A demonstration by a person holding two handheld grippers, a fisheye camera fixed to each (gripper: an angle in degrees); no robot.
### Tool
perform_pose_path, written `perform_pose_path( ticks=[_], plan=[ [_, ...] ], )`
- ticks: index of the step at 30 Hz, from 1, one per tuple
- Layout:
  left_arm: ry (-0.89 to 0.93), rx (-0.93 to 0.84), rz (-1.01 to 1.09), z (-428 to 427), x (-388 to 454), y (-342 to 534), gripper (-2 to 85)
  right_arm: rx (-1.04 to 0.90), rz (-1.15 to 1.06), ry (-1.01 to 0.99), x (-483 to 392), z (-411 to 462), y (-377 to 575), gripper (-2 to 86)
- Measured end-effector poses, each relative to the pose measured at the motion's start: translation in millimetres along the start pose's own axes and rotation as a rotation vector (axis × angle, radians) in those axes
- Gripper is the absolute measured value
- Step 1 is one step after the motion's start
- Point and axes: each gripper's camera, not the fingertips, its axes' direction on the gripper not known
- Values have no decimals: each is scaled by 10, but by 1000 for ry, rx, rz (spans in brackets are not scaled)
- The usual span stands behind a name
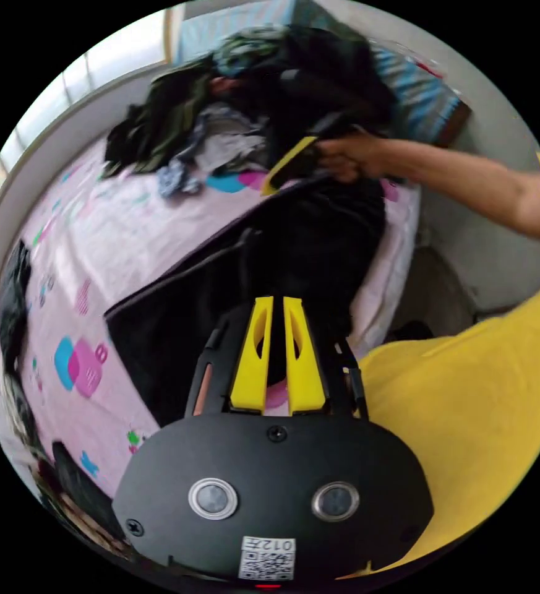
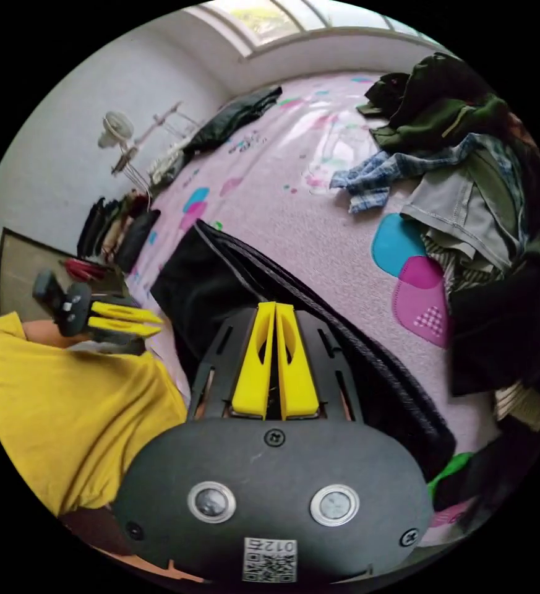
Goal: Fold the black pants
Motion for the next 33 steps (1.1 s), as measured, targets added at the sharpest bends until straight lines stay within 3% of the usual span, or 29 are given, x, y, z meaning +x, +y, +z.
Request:
perform_pose_path(
  ticks=[3, 9, 11, 13, 16, 18, 21, 25, 28, 30, 33],
  plan=[
    [-6, -84, -181, 224, -692, -76, 7, 45, 77, -4, -253, 76, 133, 9],
    [-48, -155, -203, 610, -1482, -530, 3, 39, 172, -67, -478, 277, 253, 4],
    [-60, -162, -227, 731, -1679, -638, 3, -60, 180, 102, -422, 403, 274, 1],
    [0, -169, -288, 865, -1915, -684, 2, -64, 215, 162, -272, 418, 381, 0],
    [140, -159, -420, 1059, -2246, -629, 1, 1, 454, 13, -21, 194, 546, 0],
    [238, -101, -485, 1037, -2428, -562, 2, 25, 443, 72, -139, 4, 593, 1],
    [202, 18, -428, 790, -2471, -536, 3, 119, 341, 67, -372, -273, 575, 1],
    [36, -109, -349, 996, -2553, -646, 2, -20, 458, 105, -103, -12, 413, 0],
    [138, -110, -451, 1191, -2815, -604, 2, 22, 508, 56, -18, -146, 453, -1],
    [195, -64, -527, 1100, -2940, -553, 3, 35, 462, 124, -189, -323, 494, -1],
    [163, 2, -391, 834, -2745, -491, 4, 58, 269, 52, -636, -547, 659, -1]
  ],
)
